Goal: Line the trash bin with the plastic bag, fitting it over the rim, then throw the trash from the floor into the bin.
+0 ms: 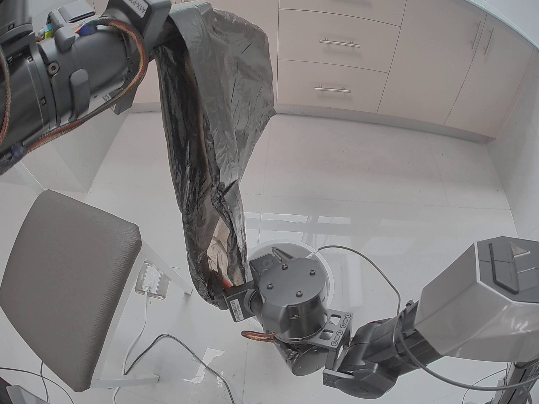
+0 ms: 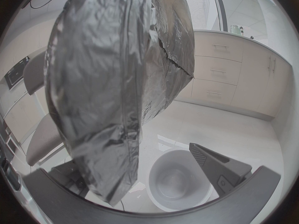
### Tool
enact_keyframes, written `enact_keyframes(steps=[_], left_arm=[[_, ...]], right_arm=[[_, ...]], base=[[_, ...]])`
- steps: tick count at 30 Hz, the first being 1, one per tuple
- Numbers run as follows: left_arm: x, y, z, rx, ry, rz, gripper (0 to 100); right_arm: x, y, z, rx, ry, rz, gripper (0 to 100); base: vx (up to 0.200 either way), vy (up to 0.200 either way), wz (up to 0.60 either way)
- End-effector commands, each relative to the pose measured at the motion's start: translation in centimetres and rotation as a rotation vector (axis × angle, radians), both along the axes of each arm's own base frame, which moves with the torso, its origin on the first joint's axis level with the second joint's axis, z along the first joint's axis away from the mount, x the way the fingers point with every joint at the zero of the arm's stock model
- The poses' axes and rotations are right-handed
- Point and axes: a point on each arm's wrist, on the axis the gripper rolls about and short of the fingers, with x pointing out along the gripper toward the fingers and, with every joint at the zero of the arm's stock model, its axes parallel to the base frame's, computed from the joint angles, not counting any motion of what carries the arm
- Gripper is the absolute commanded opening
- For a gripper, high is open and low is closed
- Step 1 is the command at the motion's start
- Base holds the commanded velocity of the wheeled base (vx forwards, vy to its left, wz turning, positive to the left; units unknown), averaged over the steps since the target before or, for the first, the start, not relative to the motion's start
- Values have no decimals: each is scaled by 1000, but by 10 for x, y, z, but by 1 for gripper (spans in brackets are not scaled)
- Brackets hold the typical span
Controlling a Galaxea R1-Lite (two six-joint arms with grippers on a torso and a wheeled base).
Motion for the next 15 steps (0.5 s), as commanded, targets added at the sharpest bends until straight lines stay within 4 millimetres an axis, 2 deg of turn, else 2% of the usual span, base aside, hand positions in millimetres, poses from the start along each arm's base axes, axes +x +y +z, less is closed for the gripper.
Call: enact_keyframes(steps=[1, 13, 14, 15], left_arm=[[-2, 0, 1, -4, -2, -6, 0], [-3, -1, 1, -4, -2, -10, 0], [-3, -1, 1, -4, -2, -10, 0], [-3, -1, 1, -4, -2, -10, 0]], right_arm=[[5, 6, -8, -4, 1, -15, 100], [9, 12, -12, 29, -32, -37, 100], [9, 12, -12, 32, -34, -37, 0], [9, 12, -13, 33, -35, -37, 0]], base=[[0, 0, 0], [0, 0, 0], [0, 0, 0], [0, 0, 0]])
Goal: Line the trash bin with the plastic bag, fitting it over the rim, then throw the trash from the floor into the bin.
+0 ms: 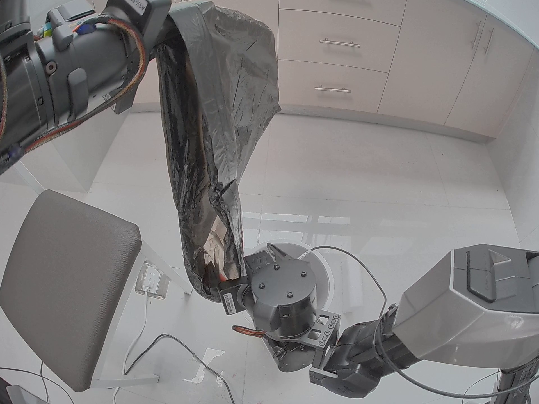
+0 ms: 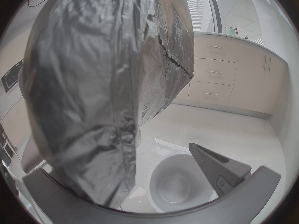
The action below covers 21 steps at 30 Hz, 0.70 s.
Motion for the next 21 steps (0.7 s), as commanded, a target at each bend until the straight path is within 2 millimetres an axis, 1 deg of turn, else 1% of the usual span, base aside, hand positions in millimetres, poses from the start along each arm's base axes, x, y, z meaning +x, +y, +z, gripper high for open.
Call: enact_keyframes(steps=[1, 5, 10, 12, 13, 16, 17, 18, 19, 20, 21], left_arm=[[0, 0, 0, -1, -1, 0, 0], [0, 0, 0, -1, -1, 2, 0], [0, 1, 0, 0, 0, 2, 0], [1, 1, -1, 1, 1, 5, 0], [1, 1, -1, 5, 3, 7, 0], [3, 1, -3, 15, 5, 13, 0], [6, 2, -5, 21, 9, 23, 0], [7, 3, -5, 21, 9, 29, 0], [7, 3, -5, 21, 9, 29, 0], [13, 4, -9, 32, 19, 40, 0], [15, 5, -12, 41, 28, 40, 0]], right_arm=[[0, 1, -7, -11, 4, 1, 0], [0, 0, -7, -12, 5, -1, 0], [-5, -9, -4, -26, 12, -1, 0], [-6, -16, 0, -30, 14, -7, 0], [-7, -22, 3, -36, 13, -12, 0], [-7, -45, 23, -51, -9, -30, 0], [-4, -61, 33, -59, -16, -57, 0], [-3, -65, 34, -59, -16, -63, 0], [-3, -65, 34, -59, -16, -63, 0], [-2, -87, 42, -66, -8, -70, 0], [-1, -94, 41, -78, 5, -59, 0]], base=[[0, 0, 0], [0, 0, 0], [0, 0, 0], [0, 0, 0], [0, 0, 0], [0, 0, 0], [0, 0, 0], [0, 0, 0], [0, 0, 0], [0, 0, 0], [0, 0, 0]])
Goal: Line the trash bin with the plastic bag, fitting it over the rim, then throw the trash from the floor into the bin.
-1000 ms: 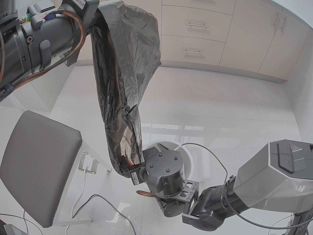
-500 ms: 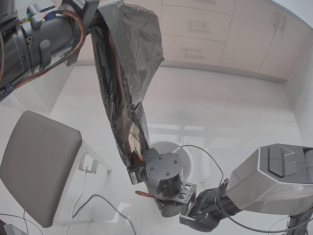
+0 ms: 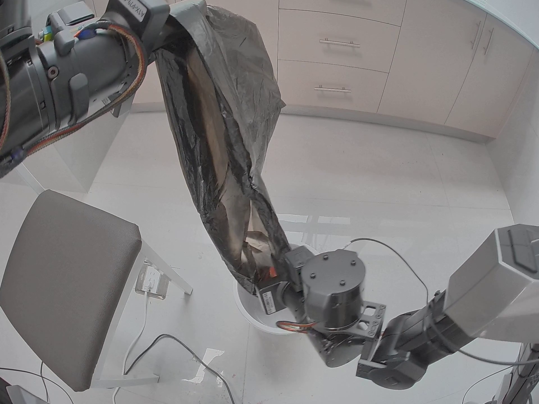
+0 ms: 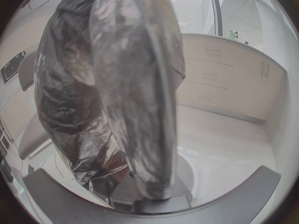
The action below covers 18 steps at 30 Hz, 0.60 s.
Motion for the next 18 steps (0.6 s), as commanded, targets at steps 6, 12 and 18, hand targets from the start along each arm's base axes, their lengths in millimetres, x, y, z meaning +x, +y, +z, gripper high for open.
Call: enact_keyframes(steps=[6, 12, 18], left_arm=[[23, 7, -29, 71, 70, 13, 0], [40, 9, -72, 160, 188, 39, 0], [38, 8, -100, 217, 264, 32, 0]], right_arm=[[11, -79, 18, -43, 87, -17, 0], [6, -101, -3, 5, 349, 171, 0], [-11, -113, 13, 90, 664, 368, 0]], base=[[0, 0, 0], [0, 0, 0], [0, 0, 0]])
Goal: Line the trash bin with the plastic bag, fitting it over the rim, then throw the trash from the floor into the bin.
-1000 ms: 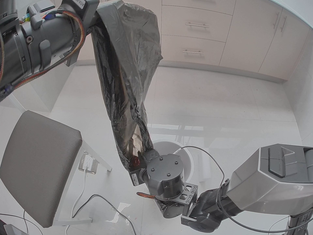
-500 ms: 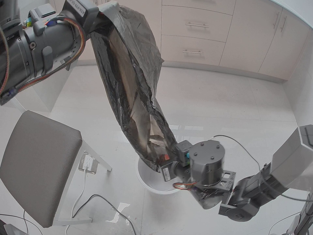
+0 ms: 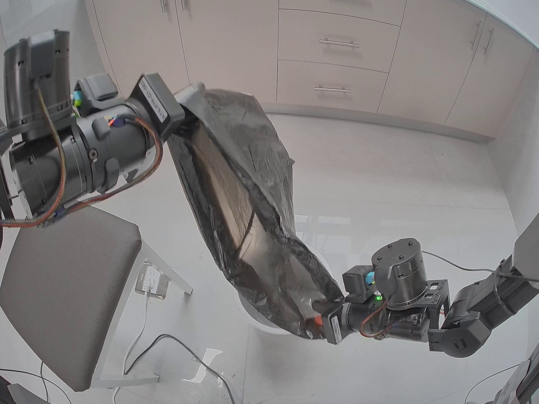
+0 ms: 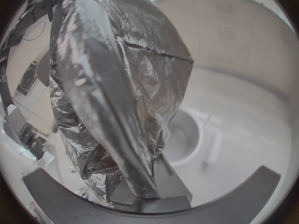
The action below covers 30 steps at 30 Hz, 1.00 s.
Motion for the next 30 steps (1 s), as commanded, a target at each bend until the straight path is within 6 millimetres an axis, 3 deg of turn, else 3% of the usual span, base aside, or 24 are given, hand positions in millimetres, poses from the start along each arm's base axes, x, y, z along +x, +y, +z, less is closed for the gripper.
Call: enact_keyframes(steps=[1, 6, 17, 30], left_arm=[[6, -2, -42, 83, 117, 6, 0], [3, -2, -58, 113, 166, 3, 0], [-7, 6, -87, 177, 250, 10, 0], [-38, 18, -81, 189, 259, -26, 0]], right_arm=[[-17, -18, 26, 111, 281, 108, 0], [-23, -16, 45, 150, 505, 182, 0], [-35, -3, 41, 120, 575, 216, 0], [-60, 13, 37, 72, 619, 317, 0]], base=[[0, 0, 0], [0, 0, 0], [0, 0, 0], [0, 0, 0]])
